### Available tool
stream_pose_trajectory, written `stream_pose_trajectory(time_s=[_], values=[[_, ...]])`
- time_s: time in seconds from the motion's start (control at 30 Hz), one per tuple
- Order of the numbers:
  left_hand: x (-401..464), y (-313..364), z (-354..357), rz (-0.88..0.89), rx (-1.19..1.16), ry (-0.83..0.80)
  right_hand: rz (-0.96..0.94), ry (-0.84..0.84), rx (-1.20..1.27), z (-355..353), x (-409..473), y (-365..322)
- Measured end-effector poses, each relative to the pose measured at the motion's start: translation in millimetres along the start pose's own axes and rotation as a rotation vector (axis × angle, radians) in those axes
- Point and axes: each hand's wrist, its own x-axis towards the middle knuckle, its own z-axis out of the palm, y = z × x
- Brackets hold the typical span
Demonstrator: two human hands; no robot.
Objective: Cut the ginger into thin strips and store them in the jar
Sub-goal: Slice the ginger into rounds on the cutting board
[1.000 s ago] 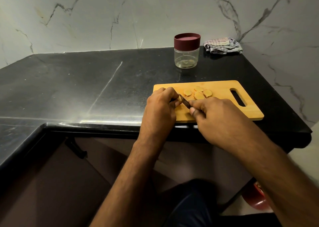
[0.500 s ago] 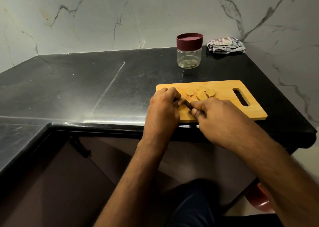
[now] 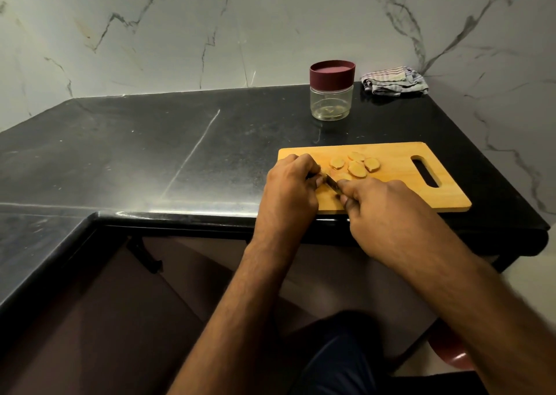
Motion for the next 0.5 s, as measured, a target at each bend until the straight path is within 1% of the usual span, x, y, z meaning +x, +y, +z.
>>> stream_pose_trajectory(time_s=[0.13,0.27,0.4,0.5], values=[[2,-2,-1,0.021,-0.006,-0.008,0.021,-0.006,0.001,1,6,-5],[3,-4,-1,0.022,0.006,0.01,0.007,0.037,0.038,7,17,-10],[2,-2,0,0.007,0.005,0.024,0.004,-0.012,-0.009,-5,11,-2],[1,-2,-1,0.009,0.018,0.02,-0.021,-0.012,-0.016,-9,-4,6]])
